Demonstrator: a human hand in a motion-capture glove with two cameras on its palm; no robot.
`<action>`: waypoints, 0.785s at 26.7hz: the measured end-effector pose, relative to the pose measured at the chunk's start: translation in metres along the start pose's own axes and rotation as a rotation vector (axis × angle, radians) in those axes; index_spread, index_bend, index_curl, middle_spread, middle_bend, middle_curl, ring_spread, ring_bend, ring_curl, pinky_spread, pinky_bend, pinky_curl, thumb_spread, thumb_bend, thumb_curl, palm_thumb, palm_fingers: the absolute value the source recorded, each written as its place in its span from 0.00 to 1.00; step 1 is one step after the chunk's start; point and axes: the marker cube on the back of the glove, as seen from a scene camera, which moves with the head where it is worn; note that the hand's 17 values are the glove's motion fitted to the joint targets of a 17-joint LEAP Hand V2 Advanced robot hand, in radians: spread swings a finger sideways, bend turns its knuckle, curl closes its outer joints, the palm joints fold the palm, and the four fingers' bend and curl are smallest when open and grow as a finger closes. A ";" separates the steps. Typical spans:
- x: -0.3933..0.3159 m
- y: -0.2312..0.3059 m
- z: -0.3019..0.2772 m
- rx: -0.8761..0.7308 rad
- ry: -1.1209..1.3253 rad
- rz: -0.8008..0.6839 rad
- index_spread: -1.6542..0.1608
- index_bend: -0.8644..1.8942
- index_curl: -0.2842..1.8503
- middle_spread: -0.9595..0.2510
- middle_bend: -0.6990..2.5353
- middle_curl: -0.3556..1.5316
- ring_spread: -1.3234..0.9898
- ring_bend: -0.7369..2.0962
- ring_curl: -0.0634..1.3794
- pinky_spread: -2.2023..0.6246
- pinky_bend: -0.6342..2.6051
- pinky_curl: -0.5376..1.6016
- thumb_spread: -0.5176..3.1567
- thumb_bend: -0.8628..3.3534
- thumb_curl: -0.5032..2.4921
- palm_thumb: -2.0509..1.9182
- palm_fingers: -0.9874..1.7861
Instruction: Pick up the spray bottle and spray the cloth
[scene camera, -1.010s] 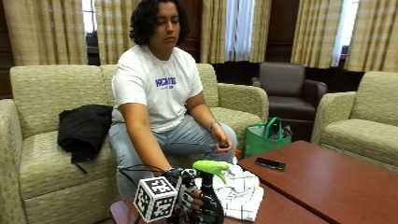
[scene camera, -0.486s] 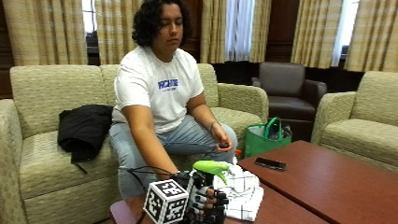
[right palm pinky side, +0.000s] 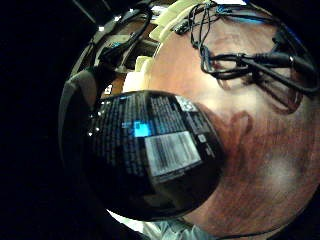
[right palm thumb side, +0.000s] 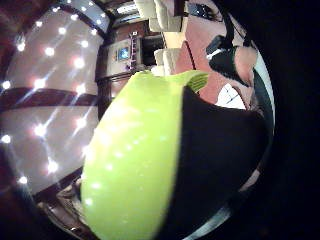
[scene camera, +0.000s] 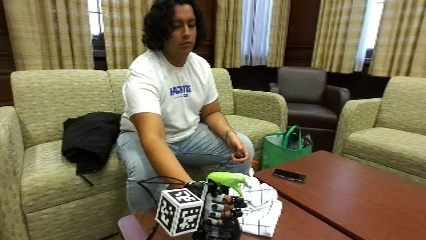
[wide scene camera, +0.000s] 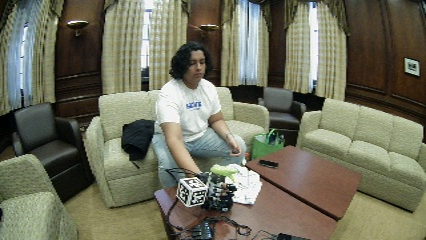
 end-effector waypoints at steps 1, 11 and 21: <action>-0.001 0.000 0.000 0.006 -0.002 -0.001 0.71 0.37 0.28 0.57 0.30 0.39 0.47 0.42 0.27 0.80 0.26 0.39 0.36 0.20 0.29 0.71 0.69; -0.005 -0.001 -0.002 0.091 0.030 -0.038 0.72 0.37 0.29 0.60 0.31 0.40 0.47 0.41 0.27 0.78 0.25 0.40 0.35 0.21 0.32 0.76 0.76; -0.013 0.000 -0.005 0.209 -0.002 -0.104 0.75 0.39 0.32 0.63 0.34 0.43 0.48 0.42 0.30 0.74 0.26 0.41 0.31 0.20 0.35 0.76 0.83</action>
